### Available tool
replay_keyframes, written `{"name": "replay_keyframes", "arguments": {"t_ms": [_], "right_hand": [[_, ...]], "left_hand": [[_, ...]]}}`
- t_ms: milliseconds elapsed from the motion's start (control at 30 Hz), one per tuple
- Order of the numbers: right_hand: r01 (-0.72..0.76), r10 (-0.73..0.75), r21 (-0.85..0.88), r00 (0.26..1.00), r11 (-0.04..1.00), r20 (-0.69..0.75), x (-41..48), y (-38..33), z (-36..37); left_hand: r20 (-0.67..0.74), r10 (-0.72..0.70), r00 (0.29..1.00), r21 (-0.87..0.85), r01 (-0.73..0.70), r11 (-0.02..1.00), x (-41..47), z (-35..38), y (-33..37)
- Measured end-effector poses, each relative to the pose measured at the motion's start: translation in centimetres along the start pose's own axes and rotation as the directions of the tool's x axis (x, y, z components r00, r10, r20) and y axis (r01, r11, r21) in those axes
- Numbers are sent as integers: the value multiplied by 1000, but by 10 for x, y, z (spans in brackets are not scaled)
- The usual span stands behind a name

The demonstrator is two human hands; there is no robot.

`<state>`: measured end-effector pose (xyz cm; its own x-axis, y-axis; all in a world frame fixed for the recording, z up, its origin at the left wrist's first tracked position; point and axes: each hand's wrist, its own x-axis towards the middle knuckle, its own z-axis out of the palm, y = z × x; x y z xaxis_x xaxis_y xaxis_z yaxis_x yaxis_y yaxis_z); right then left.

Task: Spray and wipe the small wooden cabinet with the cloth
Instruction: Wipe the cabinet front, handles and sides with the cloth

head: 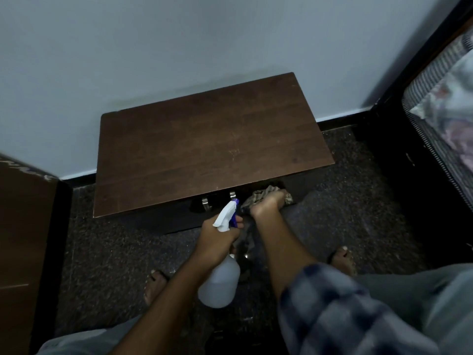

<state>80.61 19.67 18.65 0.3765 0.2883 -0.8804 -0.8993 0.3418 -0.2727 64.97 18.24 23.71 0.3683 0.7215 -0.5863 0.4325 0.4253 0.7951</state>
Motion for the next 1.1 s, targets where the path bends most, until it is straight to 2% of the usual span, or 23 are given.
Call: {"name": "replay_keyframes", "arguments": {"t_ms": [100, 200, 267, 300, 367, 433, 500, 567, 633, 667, 767, 833, 967, 1100], "right_hand": [[-35, 35, -5, 999, 999, 38, -4, 7, -3], [109, -109, 6, 989, 994, 102, 0, -12, 3], [212, -212, 41, 977, 976, -4, 9, -22, -3], [205, -206, 38, 979, 978, 10, 12, -21, -10], [41, -40, -15, 996, 999, 80, 9, -7, -30], [-86, 98, -97, 987, 992, 130, 4, 6, -45], [-68, 85, -110, 984, 992, 155, -2, -4, -49], [43, -45, 14, 987, 999, 155, -5, -32, -43], [177, -193, 128, 973, 976, 125, -6, -59, -31], [222, -234, 126, 968, 967, 94, -2, -64, -28], [99, -99, 4, 989, 995, 107, -2, -52, -24], [42, -40, -13, 992, 999, 118, -4, -48, -22], [156, -165, 88, 980, 984, 109, 7, -62, -8], [106, -113, 68, 987, 992, 111, 12, -69, -10]], "left_hand": [[-27, 5, 1000, -15, -6, 1000, 5, -2, 2], [6, 21, 1000, 10, -21, 1000, 5, 3, 8], [51, 25, 998, 32, -26, 999, 3, 9, 18], [81, 34, 996, 34, -37, 999, 4, 14, 26], [146, 25, 989, 57, -34, 998, 9, 28, 42], [163, -26, 986, 172, -3, 985, 17, 45, 56], [143, -81, 986, 287, 37, 957, 22, 58, 60], [127, -86, 988, 318, 41, 947, 25, 64, 55], [167, -75, 983, 294, 23, 956, 28, 63, 49], [190, -69, 979, 273, 15, 962, 28, 62, 45], [138, -36, 990, 204, 7, 979, 26, 60, 37], [123, -7, 992, 183, -16, 983, 24, 60, 34], [188, 0, 982, 140, -26, 990, 22, 52, 35], [239, -17, 971, 99, -7, 995, 26, 54, 38]]}}
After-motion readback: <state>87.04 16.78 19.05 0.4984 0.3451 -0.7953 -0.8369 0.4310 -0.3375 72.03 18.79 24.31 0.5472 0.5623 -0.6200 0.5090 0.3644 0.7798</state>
